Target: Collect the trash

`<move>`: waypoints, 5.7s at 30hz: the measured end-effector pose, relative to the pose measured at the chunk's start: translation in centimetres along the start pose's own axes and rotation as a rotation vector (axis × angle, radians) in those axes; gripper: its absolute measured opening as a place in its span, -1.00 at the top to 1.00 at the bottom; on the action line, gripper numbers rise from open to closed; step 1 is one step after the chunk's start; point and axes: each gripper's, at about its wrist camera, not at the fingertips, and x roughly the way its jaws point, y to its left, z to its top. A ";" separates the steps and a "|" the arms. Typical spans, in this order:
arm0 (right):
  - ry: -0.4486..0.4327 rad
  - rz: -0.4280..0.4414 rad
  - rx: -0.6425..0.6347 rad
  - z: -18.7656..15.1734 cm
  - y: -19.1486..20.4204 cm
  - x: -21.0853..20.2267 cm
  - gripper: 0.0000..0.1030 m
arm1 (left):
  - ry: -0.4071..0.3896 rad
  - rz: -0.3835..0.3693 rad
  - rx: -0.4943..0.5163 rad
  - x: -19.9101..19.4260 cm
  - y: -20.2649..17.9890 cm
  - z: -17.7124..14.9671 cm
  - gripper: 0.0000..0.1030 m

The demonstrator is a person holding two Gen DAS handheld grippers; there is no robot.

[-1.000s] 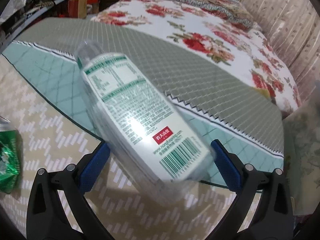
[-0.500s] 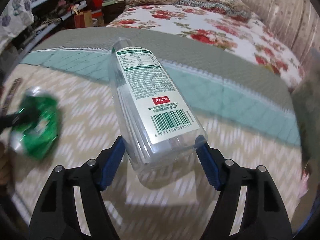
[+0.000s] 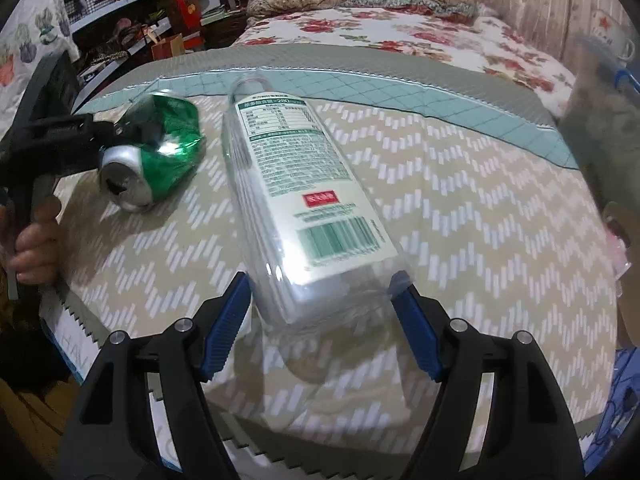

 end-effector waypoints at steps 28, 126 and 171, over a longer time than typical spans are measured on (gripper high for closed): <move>-0.083 0.044 0.022 2.1 1.2 1.1 -0.39 | 0.027 -0.064 -0.034 1.2 -0.3 0.8 0.65; -0.553 -0.300 0.811 -13.8 -21.3 -13.9 -0.24 | 0.244 -0.060 0.620 16.2 -32.6 -6.8 -0.55; -0.565 -0.160 0.898 -15.2 -10.9 -15.5 -0.60 | -0.039 0.283 0.736 5.6 -29.1 -9.9 -0.83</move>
